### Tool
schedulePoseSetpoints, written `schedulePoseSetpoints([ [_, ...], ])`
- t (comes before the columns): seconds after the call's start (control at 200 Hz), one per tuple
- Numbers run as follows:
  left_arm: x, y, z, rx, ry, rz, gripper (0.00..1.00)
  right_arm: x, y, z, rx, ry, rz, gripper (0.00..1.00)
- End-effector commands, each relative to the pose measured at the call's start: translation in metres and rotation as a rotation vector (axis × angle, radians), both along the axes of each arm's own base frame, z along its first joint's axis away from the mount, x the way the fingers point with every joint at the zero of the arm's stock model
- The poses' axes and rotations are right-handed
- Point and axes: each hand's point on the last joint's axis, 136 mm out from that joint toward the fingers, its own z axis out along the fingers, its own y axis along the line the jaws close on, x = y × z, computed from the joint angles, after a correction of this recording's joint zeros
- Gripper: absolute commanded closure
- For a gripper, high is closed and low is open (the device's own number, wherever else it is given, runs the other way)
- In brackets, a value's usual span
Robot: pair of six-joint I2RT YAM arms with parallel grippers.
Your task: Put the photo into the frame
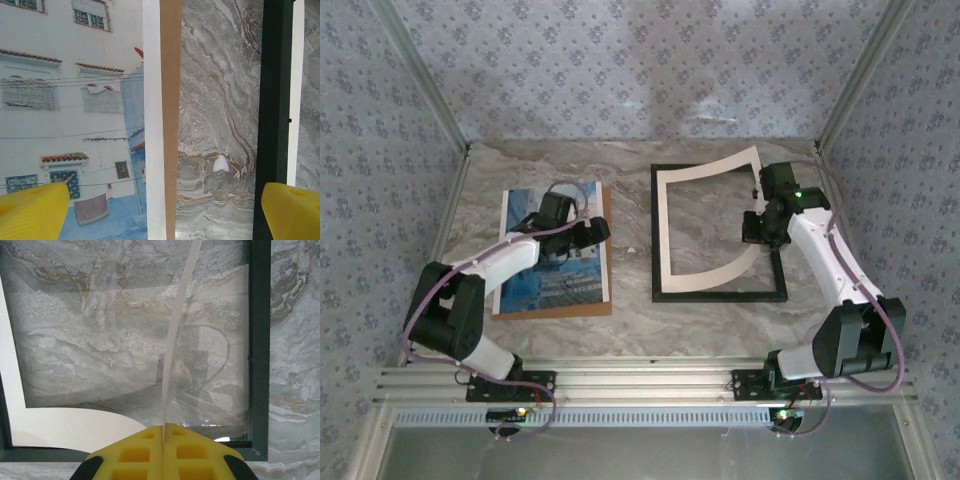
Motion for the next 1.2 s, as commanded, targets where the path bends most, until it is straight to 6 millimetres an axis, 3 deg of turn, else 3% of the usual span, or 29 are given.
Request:
schedulePoseSetpoints([
  [0.0, 0.003, -0.006, 0.003, -0.006, -0.003, -0.023, 0.01, -0.003, 0.007, -0.004, 0.046, 0.034, -0.04, 0.97],
  [0.305, 0.0, -0.004, 0.0, 0.0, 0.001, -0.027, 0.01, -0.002, 0.013, -0.009, 0.099, 0.046, -0.087, 0.92],
  [0.615, -0.003, -0.001, -0.004, 0.018, 0.001, -0.029, 0.02, -0.004, 0.001, -0.014, 0.041, 0.052, -0.12, 0.81],
  [0.925, -0.007, 0.002, -0.006, 0.024, 0.003, -0.026, 0.01, -0.004, -0.007, -0.019, -0.013, 0.051, -0.132, 0.61],
  [1.094, -0.008, 0.004, -0.006, 0.033, 0.001, -0.023, 0.01, -0.003, -0.016, -0.019, -0.063, 0.039, -0.138, 0.33],
  [1.194, -0.008, 0.004, -0.007, 0.038, 0.002, -0.025, 0.01, -0.002, -0.016, -0.019, -0.069, 0.032, -0.136, 0.23],
])
